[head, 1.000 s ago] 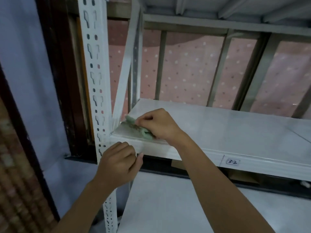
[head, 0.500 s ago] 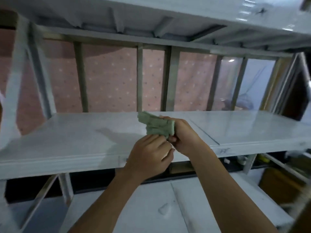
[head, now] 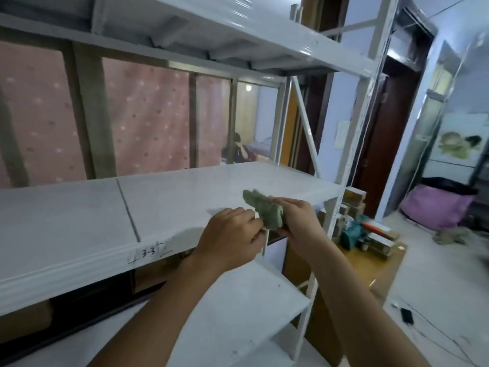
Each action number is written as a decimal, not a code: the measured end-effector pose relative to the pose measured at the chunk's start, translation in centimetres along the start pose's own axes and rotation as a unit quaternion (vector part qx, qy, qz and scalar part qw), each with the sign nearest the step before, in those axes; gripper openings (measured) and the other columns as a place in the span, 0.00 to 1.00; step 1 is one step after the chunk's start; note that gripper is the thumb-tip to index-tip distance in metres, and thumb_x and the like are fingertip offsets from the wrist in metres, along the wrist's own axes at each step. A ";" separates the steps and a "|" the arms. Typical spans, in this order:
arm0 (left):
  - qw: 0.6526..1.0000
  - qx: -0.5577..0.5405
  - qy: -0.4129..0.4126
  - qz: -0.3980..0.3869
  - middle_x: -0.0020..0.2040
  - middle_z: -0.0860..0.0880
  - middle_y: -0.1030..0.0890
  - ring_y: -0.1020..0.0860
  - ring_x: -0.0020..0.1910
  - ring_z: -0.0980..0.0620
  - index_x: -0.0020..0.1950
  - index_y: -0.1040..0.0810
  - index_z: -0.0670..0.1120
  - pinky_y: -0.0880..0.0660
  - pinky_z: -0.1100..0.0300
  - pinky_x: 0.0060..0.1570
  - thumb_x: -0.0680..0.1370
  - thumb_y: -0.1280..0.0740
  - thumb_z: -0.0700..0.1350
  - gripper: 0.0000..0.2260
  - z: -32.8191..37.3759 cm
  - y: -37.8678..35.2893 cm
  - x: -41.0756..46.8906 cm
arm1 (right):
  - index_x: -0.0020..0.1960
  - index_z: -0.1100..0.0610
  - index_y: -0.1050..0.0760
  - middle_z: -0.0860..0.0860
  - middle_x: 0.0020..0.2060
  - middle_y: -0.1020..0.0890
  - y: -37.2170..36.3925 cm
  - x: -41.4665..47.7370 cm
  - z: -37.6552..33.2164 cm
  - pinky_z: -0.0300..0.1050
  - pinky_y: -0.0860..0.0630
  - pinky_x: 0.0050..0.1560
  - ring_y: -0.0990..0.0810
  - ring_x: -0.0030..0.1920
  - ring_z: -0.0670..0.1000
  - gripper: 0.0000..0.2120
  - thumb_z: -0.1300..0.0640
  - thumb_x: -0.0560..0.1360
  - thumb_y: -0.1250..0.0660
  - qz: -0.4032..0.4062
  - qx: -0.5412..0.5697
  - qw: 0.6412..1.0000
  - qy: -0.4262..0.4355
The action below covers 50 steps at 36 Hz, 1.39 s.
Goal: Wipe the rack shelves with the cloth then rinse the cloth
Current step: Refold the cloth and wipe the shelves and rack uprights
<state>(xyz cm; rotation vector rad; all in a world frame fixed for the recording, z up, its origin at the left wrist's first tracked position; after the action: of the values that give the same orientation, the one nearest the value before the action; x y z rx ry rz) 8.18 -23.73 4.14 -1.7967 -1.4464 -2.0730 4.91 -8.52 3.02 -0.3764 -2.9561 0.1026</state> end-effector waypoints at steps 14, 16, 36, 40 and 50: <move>0.985 0.056 0.128 -0.098 0.55 0.47 0.21 0.23 0.54 0.47 0.62 0.21 0.46 0.26 0.54 0.52 0.81 0.35 0.52 0.14 -2.2 -16.3 10.4 | 0.52 0.55 0.15 0.55 0.38 0.17 12.5 12.7 0.5 0.41 0.26 0.28 0.21 0.33 0.52 0.08 0.52 0.77 0.29 0.086 -0.093 0.991 0.030; 0.982 0.056 0.136 -0.116 0.57 0.48 0.22 0.24 0.56 0.48 0.63 0.21 0.47 0.27 0.55 0.54 0.82 0.38 0.54 0.15 -2.9 -18.1 11.3 | 0.49 0.54 0.15 0.53 0.34 0.18 12.9 15.5 0.2 0.42 0.28 0.27 0.24 0.30 0.52 0.06 0.53 0.77 0.29 0.080 -0.111 0.990 0.043; 0.959 0.081 0.253 -0.100 0.43 0.61 0.20 0.22 0.45 0.59 0.45 0.15 0.57 0.35 0.69 0.42 0.71 0.38 0.65 0.17 -5.3 -19.9 10.7 | 0.52 0.58 0.18 0.58 0.49 0.18 16.2 41.3 2.6 0.54 0.21 0.52 0.20 0.50 0.63 0.17 0.48 0.81 0.41 0.051 -0.589 0.794 0.140; 0.949 0.077 0.285 -0.107 0.45 0.63 0.21 0.25 0.46 0.63 0.45 0.16 0.58 0.43 0.79 0.37 0.71 0.38 0.66 0.16 -4.9 -19.6 10.9 | 0.55 0.58 0.19 0.58 0.52 0.18 15.6 43.3 3.2 0.56 0.23 0.55 0.20 0.54 0.62 0.14 0.54 0.82 0.41 0.009 -0.639 0.752 0.160; 0.924 0.070 0.351 -0.137 0.52 0.63 0.22 0.24 0.54 0.62 0.54 0.17 0.58 0.28 0.64 0.50 0.70 0.42 0.69 0.24 -4.5 -19.8 10.8 | 0.54 0.57 0.21 0.58 0.50 0.19 15.1 46.1 4.4 0.51 0.27 0.47 0.21 0.52 0.61 0.12 0.54 0.80 0.41 -0.114 -0.666 0.722 0.148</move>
<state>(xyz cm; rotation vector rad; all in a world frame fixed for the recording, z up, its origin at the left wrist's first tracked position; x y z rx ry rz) -10.02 -9.96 1.27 -0.6826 -1.5958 -2.2963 -36.23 17.54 4.23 -0.1066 -2.1528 -1.9285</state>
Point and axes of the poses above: each hand's wrist, its own x-axis towards the middle knuckle, its own y-axis out of the back of the hand, z = x × y, the point moved 6 cm from there along x, towards the middle knuckle
